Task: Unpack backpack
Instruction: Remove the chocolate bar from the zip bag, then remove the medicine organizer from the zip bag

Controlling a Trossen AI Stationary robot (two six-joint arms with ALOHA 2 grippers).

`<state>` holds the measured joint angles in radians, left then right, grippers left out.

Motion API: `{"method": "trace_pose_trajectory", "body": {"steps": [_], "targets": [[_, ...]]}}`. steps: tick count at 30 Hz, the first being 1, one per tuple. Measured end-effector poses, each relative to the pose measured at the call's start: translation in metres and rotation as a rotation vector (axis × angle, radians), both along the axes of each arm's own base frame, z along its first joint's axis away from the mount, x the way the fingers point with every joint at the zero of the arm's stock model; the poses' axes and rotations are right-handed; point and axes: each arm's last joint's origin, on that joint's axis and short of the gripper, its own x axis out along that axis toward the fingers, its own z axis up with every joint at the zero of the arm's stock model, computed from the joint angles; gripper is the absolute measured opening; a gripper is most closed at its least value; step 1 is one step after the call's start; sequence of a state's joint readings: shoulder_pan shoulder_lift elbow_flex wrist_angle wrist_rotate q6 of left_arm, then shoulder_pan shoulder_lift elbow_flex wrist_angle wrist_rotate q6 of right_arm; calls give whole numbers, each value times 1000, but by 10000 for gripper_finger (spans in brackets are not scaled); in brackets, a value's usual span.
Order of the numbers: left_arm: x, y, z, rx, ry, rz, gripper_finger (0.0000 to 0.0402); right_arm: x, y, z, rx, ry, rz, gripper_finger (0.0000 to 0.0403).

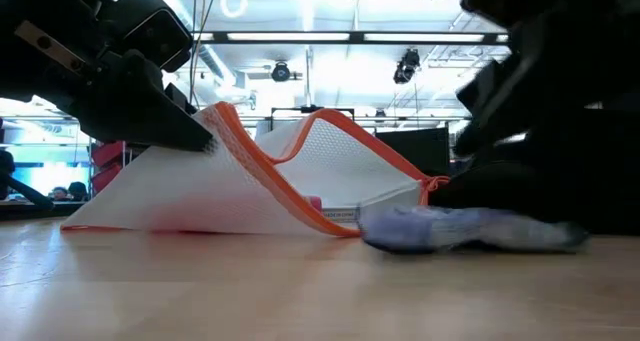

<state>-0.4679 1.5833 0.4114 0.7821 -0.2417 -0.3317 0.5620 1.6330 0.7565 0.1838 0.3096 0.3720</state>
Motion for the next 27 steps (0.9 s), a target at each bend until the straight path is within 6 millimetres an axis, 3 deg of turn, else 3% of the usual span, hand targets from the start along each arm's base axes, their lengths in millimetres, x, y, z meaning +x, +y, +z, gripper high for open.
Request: {"method": "trace_pose_trajectory", "body": {"steps": [5, 8, 11, 18, 22, 27], "targets": [[0, 0, 1, 1, -7, -1, 0, 9, -3, 9, -68, -49, 6, 181], [1, -1, 3, -5, -34, -4, 0, 18, -16, 12, -110, -74, -79, 206], [2, -1, 8, -12, -80, -12, 0, 26, -37, 11, -124, -60, -136, 199], [3, -3, 12, -3, -132, -36, 0, 43, -75, 14, -136, -76, -147, 136], [3, -3, 12, -4, -134, -37, 0, 55, -80, 8, -116, -132, -78, 125], [3, -3, 14, -10, -145, -38, 0, 84, -72, -10, -175, -98, -14, 144]]}}
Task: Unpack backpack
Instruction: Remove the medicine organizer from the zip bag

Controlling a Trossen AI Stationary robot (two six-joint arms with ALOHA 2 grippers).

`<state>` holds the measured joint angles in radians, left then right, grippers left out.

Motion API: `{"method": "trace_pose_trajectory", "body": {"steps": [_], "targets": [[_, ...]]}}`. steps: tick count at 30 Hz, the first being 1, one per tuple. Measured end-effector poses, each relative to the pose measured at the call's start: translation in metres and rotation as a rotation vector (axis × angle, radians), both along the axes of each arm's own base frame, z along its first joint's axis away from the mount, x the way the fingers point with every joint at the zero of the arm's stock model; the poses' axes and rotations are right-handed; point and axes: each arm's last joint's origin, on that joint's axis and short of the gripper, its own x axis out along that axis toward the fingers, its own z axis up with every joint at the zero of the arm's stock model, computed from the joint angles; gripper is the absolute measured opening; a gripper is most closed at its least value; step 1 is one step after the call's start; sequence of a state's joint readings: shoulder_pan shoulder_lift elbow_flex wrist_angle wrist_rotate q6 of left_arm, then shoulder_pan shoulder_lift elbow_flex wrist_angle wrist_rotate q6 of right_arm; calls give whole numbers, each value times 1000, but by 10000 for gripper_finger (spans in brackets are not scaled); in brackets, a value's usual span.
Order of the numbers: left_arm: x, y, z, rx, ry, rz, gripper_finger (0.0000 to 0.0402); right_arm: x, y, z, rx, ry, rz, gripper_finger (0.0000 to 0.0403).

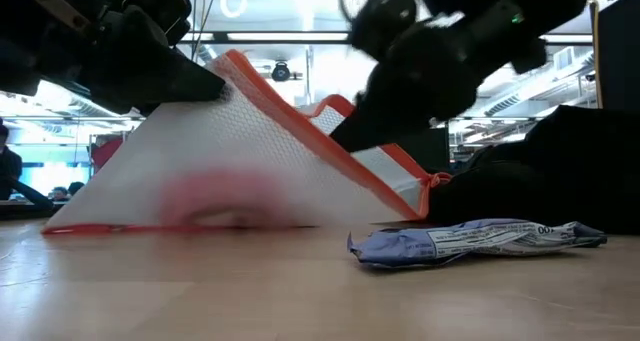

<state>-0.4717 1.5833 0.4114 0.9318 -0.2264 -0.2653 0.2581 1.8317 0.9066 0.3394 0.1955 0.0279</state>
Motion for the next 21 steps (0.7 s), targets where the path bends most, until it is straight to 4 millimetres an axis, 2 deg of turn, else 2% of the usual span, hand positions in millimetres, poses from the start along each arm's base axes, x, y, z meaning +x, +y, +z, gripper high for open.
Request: {"method": "trace_pose_trajectory", "body": {"steps": [3, 6, 10, 12, 21], "targets": [[0, 0, 0, 0, 1, -1, 0, 21, 5, -2, -58, -10, 20, 163], [0, 0, 0, 0, 1, -2, 0, 39, 10, 7, -110, -48, 52, 183], [0, 0, 0, 0, 1, -2, 0, 54, 14, 20, -159, -57, 89, 209], [0, 0, 0, 0, 2, -4, 0, 61, 15, 20, -155, -37, 122, 222], [-1, -1, 0, -3, 5, -22, 0, 94, 12, -16, -134, 86, 169, 270]]}}
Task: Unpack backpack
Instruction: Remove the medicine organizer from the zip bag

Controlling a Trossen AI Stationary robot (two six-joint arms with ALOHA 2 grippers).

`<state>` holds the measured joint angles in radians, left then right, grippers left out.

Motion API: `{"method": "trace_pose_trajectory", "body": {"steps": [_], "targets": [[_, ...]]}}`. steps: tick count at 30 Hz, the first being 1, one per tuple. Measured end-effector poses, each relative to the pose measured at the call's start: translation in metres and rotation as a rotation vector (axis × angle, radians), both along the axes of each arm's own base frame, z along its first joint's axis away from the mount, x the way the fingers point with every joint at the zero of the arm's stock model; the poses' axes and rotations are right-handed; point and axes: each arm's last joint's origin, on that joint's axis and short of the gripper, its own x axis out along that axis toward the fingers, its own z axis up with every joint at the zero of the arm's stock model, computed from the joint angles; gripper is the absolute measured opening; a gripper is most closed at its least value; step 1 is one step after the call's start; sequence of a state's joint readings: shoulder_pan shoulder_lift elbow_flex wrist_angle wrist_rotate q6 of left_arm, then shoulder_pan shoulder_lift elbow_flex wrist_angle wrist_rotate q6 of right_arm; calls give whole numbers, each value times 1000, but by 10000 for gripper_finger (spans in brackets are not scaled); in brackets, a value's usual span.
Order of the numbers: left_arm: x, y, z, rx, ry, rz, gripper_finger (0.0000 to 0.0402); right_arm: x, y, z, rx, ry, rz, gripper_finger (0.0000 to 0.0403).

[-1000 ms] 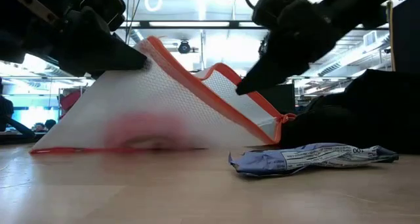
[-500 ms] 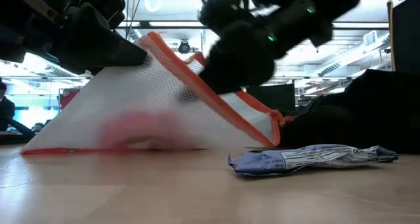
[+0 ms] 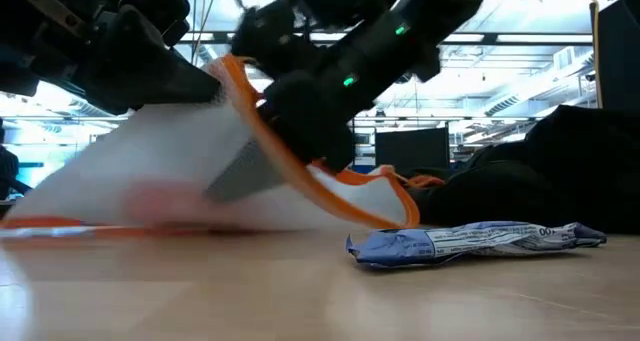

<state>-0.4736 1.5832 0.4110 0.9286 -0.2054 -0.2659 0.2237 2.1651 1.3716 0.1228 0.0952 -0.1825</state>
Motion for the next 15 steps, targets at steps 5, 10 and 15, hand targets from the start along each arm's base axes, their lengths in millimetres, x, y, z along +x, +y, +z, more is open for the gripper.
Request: {"method": "trace_pose_trajectory", "body": {"steps": [5, 10, 15], "targets": [[0, 0, 0, -3, 3, -2, 0, 21, -12, -12, 4, 15, -27, 276], [0, 0, -1, -2, 8, -8, 0, 25, -23, -22, 26, 96, -41, 233], [0, 0, -1, -2, 9, -9, 0, 20, -24, -24, 20, 155, -52, 137]]}}
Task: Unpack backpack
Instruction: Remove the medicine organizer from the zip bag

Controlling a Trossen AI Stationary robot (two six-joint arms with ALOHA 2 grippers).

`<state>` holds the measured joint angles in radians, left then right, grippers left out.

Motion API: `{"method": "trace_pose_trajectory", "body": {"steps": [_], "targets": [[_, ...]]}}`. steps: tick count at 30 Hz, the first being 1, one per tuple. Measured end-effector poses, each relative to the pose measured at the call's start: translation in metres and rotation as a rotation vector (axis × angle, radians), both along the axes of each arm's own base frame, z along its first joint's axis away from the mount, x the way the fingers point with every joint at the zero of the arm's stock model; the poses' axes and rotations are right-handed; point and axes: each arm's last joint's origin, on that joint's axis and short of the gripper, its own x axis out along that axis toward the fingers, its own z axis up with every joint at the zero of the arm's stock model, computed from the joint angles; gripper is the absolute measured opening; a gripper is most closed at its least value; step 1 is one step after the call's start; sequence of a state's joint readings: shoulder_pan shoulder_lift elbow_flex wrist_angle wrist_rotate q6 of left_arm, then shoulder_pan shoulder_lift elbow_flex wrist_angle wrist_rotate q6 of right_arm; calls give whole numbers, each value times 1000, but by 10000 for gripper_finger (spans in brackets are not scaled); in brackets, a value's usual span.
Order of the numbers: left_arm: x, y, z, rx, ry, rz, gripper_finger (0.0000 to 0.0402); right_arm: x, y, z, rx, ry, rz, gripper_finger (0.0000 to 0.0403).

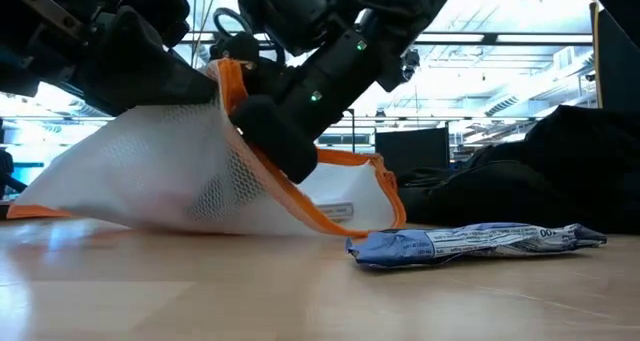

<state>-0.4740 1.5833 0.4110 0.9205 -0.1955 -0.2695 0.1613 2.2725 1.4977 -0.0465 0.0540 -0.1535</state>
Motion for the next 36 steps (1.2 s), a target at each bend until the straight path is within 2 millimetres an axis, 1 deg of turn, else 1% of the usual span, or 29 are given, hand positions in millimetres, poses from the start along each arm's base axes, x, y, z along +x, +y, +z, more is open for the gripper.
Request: {"method": "trace_pose_trajectory", "body": {"steps": [4, 8, 13, 17, 21, 26, 32, 36], "targets": [[0, 0, 0, -1, 1, -3, 0, -3, 3, 5, -5, 10, 0, 137], [0, 0, -1, 2, 6, -3, 0, -11, 5, 23, 2, 45, -11, 137], [-1, 0, -2, 10, 23, -3, 0, -33, 17, 48, -16, 146, -13, 137], [-1, 0, -2, 11, 24, -3, 0, -50, 31, 74, -45, 172, 11, 137], [-1, 0, -2, 12, 25, -2, 0, -62, 42, 88, -45, 198, 15, 137], [-1, 0, -3, 13, 30, 1, 0, -80, 57, 112, -50, 191, 32, 137], [-2, -3, -3, 18, 32, -11, 0, -112, 82, 129, -28, 277, 26, 137], [-2, -3, -3, 19, 33, -11, 0, -130, 106, 126, -53, 329, 87, 137]]}}
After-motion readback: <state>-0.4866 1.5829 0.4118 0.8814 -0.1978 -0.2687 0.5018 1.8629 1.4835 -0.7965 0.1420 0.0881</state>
